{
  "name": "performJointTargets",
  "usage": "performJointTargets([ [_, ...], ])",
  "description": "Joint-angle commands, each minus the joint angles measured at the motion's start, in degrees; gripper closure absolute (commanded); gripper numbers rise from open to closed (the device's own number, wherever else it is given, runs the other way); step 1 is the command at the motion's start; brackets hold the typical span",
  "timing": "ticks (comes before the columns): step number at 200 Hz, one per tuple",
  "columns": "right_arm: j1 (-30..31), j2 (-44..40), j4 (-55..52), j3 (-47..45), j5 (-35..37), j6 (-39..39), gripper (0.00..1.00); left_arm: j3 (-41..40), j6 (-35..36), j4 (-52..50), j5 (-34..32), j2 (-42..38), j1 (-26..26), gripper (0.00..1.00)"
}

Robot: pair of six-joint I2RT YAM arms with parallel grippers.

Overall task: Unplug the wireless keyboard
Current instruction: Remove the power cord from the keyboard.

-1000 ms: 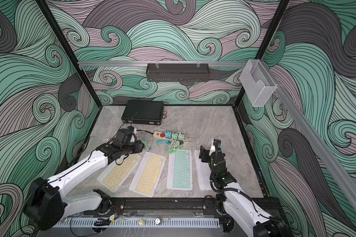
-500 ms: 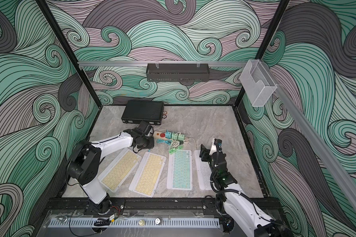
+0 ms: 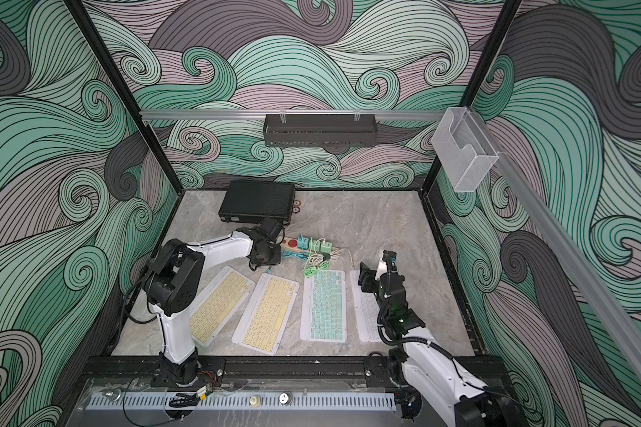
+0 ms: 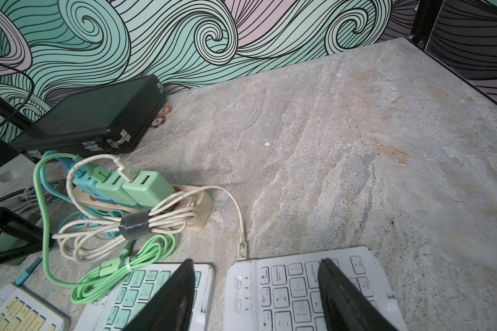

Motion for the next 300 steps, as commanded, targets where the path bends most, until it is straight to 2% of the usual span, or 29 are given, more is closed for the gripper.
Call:
performJointTargets([
  [1,-0.2,0.0,1.2,1.2,-0.6,0.5,0.32,2.5,1.2,-3.0,-2.2,1.8,-0.4,0.68],
  [104,-0.2,-0.6,1.4,0.8,-1.2,0.3,0.32,4.1,0.7,-1.9,-0.4,5.3,-0.4,0.75],
  [170,-0.2,-0.4,1.5,0.9,-1.2,0.2,0.32,4.9,1.1,-1.5,-1.1,6.4,-0.4,0.89],
  [200,-0.2,-0.4,1.3,1.0,-1.5,0.1,0.33,5.8,1.1,-1.0,0.5,7.5,-0.4,1.00],
  [211,-0.3,-0.7,0.8,1.3,-1.4,0.1,0.33,6.3,1.5,-0.8,1.7,7.8,-0.4,1.00],
  [228,-0.2,-1.5,-3.9,3.2,-0.2,1.1,0.32,6.6,1.9,-0.4,2.9,7.9,-0.4,1.00],
  [242,-0.2,-2.4,-12.3,6.5,1.2,3.8,0.32,7.2,1.8,-0.7,3.3,7.8,-0.4,1.00],
  [266,-0.3,-5.2,-17.1,9.3,-5.9,7.4,0.30,8.0,1.9,-0.8,4.7,7.4,-0.4,1.00],
  [287,-0.2,-7.5,-21.0,11.9,-11.1,13.2,0.19,8.2,1.8,-0.5,5.5,6.6,-0.4,1.00],
  [300,0.0,-7.8,-21.9,13.3,-16.3,14.0,0.18,7.9,1.6,-0.4,5.4,5.6,-0.4,1.00],
])
